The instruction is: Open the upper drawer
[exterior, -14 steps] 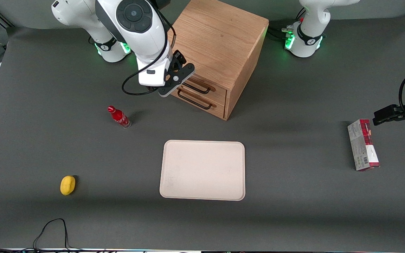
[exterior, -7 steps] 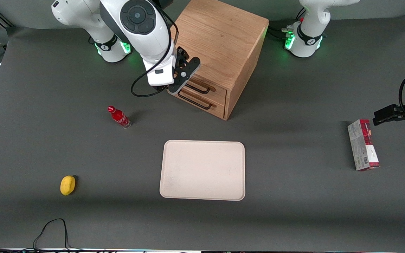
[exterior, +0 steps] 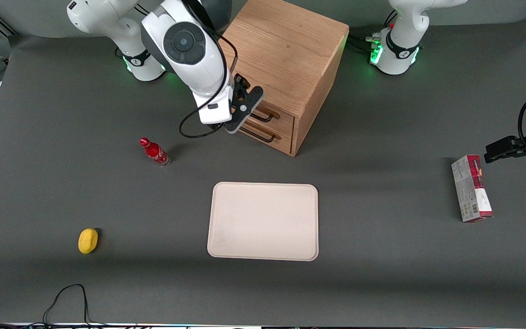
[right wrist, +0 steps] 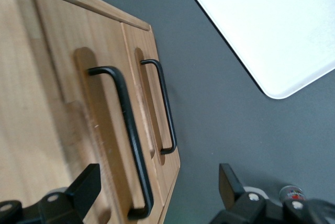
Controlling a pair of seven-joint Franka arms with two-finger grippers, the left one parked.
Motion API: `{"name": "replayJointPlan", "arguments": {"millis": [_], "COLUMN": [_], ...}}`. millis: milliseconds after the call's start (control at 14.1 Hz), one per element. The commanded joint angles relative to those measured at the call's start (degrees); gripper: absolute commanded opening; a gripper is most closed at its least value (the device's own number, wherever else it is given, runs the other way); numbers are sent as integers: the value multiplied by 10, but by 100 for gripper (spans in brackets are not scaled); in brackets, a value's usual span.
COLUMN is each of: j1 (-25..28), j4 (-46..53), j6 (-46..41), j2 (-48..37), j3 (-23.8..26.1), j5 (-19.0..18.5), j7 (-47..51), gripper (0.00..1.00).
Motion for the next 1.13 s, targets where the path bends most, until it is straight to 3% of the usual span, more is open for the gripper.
{"name": "replayJointPlan", "arguments": {"millis": [0,213,1063], "j1": [1,16,12], "j4": [-29,-61,-81], "j6": [26,64,89], "j2": [-5,-6,19], "j3": [-4,-3,-7], "j5": [15,14,8], "j7": [-18,-18,-34], "gripper": [100,100,100]}}
